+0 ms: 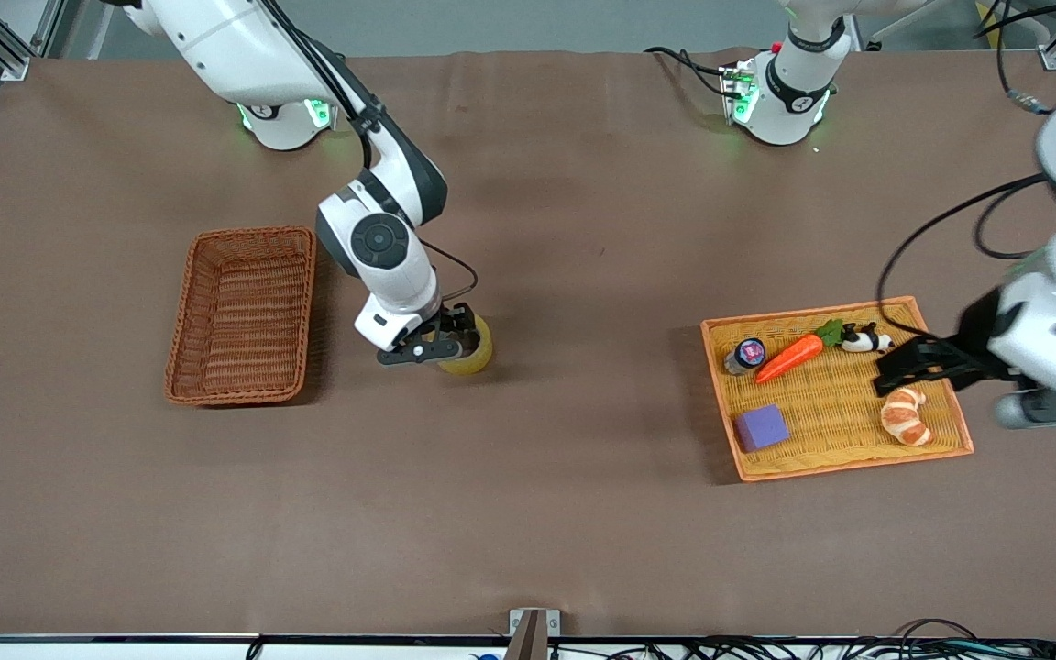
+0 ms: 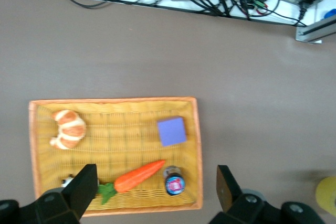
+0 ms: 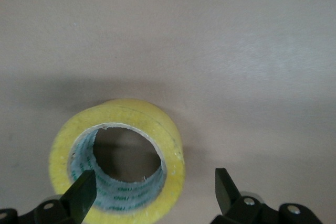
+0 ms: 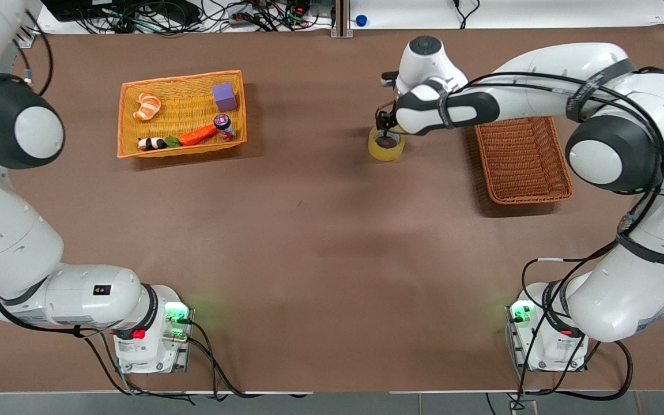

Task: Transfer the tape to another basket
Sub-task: 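Grasp the tape roll with the right gripper while the left gripper withdraws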

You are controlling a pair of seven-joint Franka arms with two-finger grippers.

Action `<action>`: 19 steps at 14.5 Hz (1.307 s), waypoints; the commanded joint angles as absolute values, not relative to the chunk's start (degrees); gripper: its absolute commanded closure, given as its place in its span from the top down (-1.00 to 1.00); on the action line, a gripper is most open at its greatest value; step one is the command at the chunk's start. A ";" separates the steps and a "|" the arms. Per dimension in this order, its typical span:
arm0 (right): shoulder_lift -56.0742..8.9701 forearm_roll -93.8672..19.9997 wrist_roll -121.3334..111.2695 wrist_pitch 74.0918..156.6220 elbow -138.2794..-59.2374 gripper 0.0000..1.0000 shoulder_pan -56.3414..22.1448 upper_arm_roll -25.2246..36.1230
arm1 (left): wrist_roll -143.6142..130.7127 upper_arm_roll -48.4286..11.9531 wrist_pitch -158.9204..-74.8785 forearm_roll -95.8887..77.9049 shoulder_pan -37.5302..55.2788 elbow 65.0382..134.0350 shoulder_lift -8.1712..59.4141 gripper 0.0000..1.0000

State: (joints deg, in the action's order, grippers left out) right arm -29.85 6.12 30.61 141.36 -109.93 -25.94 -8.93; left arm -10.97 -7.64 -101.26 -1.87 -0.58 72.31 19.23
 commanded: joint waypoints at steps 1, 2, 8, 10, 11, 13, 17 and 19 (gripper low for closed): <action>-29.35 8.00 31.64 145.44 -113.02 1.00 -26.19 -8.61 | -9.94 -8.61 -101.60 -0.35 -3.06 79.53 11.71 1.00; -29.62 8.17 31.64 146.15 -113.11 1.00 -26.28 -8.61 | -9.84 -8.70 -101.60 -0.35 -3.08 81.37 10.12 1.00; -32.25 10.02 31.73 147.65 -113.20 0.80 -26.54 -8.53 | -10.46 -8.09 -102.04 -0.09 -0.97 92.89 1.41 1.00; -32.43 10.11 31.64 148.18 -113.20 0.40 -26.63 -8.53 | -10.46 -7.82 -101.95 -0.09 0.17 92.73 1.93 1.00; -32.61 10.11 31.64 148.53 -113.20 0.05 -26.54 -8.53 | -9.94 -7.82 -101.69 -0.09 0.18 92.72 1.93 1.00; -32.61 10.20 31.99 148.54 -113.12 -0.78 -26.54 -8.53 | -10.11 -7.65 -101.16 0.00 0.44 92.55 1.93 1.00; -32.61 10.20 33.48 147.40 -111.80 -1.00 -25.32 -8.61 | -11.77 -5.45 -100.90 -0.09 2.99 94.48 1.32 1.00; -30.34 9.85 34.10 147.31 -111.45 -1.00 -23.12 -9.05 | -12.39 -5.36 -101.16 0.09 2.99 95.71 0.27 1.00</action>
State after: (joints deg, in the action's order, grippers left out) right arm -32.96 9.21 32.44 147.80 -111.76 -25.47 -8.28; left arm -11.37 -6.11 -101.03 -1.35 2.14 93.10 3.03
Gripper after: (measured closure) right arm 0.780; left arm 0.000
